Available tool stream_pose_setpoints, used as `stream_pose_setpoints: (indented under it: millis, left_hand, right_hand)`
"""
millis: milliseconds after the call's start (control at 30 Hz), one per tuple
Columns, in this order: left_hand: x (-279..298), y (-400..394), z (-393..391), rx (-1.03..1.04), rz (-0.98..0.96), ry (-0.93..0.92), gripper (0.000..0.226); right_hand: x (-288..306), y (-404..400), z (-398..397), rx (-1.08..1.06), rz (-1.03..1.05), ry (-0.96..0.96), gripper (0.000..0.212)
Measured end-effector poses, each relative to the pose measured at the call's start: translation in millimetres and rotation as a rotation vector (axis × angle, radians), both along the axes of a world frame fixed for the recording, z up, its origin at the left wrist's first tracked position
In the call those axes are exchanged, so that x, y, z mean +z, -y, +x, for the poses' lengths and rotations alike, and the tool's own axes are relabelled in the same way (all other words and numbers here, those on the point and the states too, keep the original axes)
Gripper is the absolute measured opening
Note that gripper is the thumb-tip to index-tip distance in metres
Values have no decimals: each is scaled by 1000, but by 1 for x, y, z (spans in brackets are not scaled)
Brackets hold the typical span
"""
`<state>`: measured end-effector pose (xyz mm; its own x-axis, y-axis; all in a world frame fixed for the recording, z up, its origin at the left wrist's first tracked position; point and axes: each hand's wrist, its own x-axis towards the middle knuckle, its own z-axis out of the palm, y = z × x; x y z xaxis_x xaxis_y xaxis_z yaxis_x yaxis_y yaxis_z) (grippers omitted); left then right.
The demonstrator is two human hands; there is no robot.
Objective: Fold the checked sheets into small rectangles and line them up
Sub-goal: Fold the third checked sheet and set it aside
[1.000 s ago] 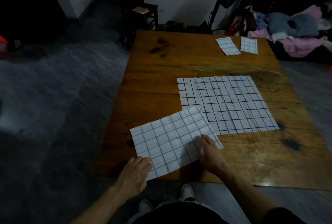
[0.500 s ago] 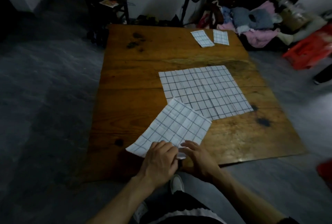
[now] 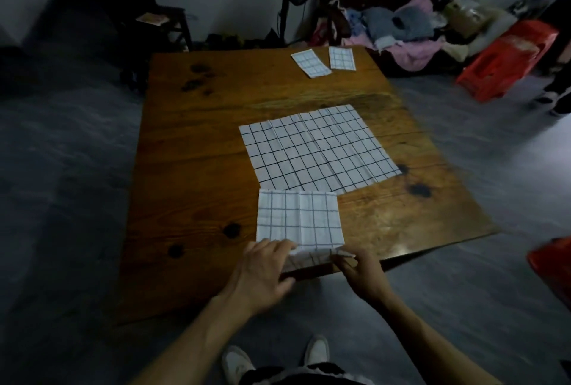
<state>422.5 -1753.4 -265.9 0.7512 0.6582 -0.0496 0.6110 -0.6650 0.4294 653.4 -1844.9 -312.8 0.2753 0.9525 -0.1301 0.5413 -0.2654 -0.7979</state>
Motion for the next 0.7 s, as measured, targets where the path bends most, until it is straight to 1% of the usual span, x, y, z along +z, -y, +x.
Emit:
stream_pose_setpoints:
  millis: [100, 167, 233, 300, 367, 533, 600, 700]
  left_hand:
    - [7, -6, -6, 106, -59, -21, 39]
    - [9, -11, -3, 229, -195, 68, 29]
    - [10, -14, 1, 388, -325, 202, 27]
    - [9, -16, 7, 519, -381, 283, 30]
    - [7, -18, 16, 588, -421, 333, 33]
    - [7, -22, 32, 724, -395, 322, 36]
    - [4, -30, 38, 736, -409, 321, 37]
    - [-4, -48, 44, 745, -412, 308, 40]
  right_hand:
    - [1, -3, 20, -55, -5, -167, 14]
    - [3, -6, 31, -68, 17, -252, 15]
    - [6, -6, 40, -47, 32, -313, 18]
    - [6, -7, 48, -49, 13, -362, 18]
    - [5, -9, 56, -56, 0, -394, 18]
    - [2, -18, 73, -57, -21, -347, 22]
    - [1, -26, 78, -87, -37, -301, 27]
    - [3, -40, 82, -135, -67, -220, 26]
